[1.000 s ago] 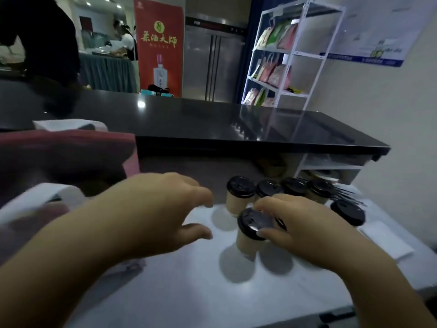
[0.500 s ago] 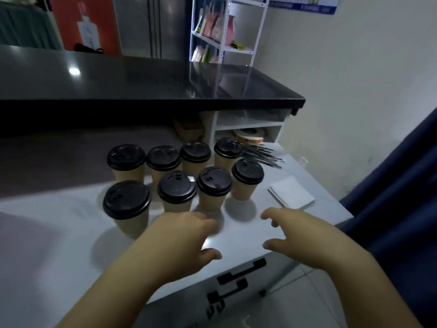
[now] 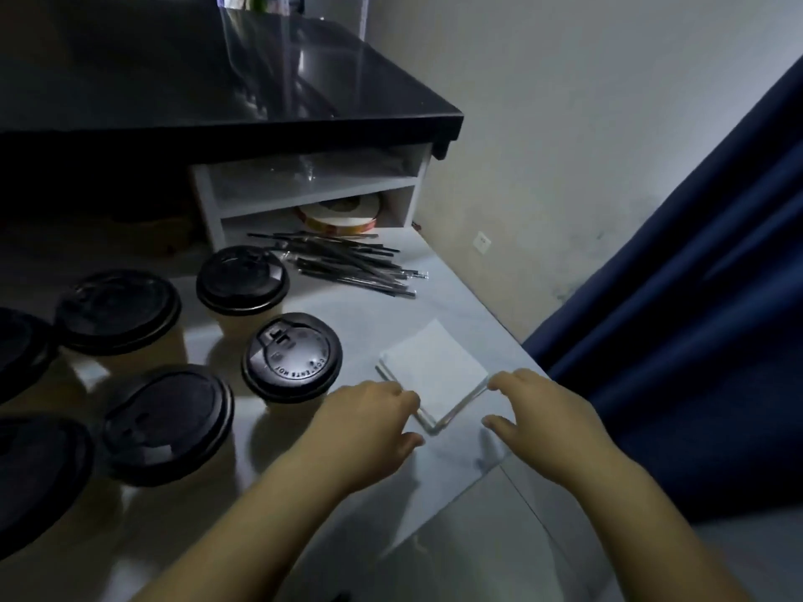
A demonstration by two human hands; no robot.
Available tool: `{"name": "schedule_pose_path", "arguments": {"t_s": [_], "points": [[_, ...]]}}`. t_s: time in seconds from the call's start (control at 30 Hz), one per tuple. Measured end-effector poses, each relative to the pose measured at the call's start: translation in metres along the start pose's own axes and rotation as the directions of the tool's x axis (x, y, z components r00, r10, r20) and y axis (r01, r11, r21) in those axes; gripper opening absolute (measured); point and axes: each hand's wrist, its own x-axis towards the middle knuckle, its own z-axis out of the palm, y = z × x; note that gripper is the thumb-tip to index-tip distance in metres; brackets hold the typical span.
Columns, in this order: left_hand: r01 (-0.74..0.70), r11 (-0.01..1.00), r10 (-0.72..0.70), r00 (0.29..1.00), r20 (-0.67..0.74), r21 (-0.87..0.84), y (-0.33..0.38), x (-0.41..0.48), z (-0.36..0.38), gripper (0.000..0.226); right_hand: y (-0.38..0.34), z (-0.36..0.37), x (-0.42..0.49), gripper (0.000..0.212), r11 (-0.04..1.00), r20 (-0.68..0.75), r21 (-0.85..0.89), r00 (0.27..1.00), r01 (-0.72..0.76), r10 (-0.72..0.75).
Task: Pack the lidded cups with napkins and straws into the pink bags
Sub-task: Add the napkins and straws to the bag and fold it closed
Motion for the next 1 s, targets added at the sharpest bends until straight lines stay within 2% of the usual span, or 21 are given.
{"name": "schedule_pose_path", "arguments": {"t_s": [0.1, 0.27, 0.4, 0.57, 0.67, 0.77, 0.9, 1.0], "points": [[0.027, 1.0, -0.027, 1.0, 0.001, -0.005, 0.004, 0.03, 0.016, 0.032, 0.014, 0.012, 0.026, 0.046, 0.995, -0.068, 0.098, 0.998, -0.009, 0.015], [0.135, 0.991, -0.134, 0.988, 0.071, -0.002, -0.004, 0.057, 0.035, 0.034, 0.024, 0.03, 0.068, 0.053, 0.974, -0.086, 0.208, 0.994, 0.087, -0.07], [0.103, 0.993, -0.103, 0.995, 0.0, -0.062, -0.01, 0.067, 0.041, 0.03, 0.029, 0.035, 0.106, 0.053, 0.932, -0.026, 0.338, 0.992, 0.128, -0.127], [0.244, 0.954, -0.251, 0.968, -0.02, -0.172, -0.004, 0.074, 0.043, 0.042, 0.037, 0.033, 0.144, 0.036, 0.888, 0.062, 0.437, 0.98, 0.144, -0.19], [0.315, 0.917, -0.343, 0.936, -0.082, -0.245, -0.002, 0.075, 0.049, 0.04, 0.044, 0.031, 0.16, 0.023, 0.837, 0.081, 0.535, 0.979, 0.115, -0.186], [0.394, 0.872, -0.435, 0.896, -0.091, -0.29, 0.005, 0.078, 0.049, 0.042, 0.047, 0.032, 0.168, 0.019, 0.811, 0.093, 0.572, 0.972, 0.125, -0.215], [0.477, 0.825, -0.533, 0.835, -0.135, -0.303, 0.017, 0.083, 0.046, 0.043, 0.051, 0.032, 0.171, 0.014, 0.81, 0.052, 0.554, 0.963, 0.193, -0.265], [0.537, 0.786, -0.593, 0.795, -0.127, -0.305, 0.022, 0.086, 0.047, 0.047, 0.056, 0.03, 0.174, 0.014, 0.791, -0.036, 0.539, 0.946, 0.289, -0.321]]}}
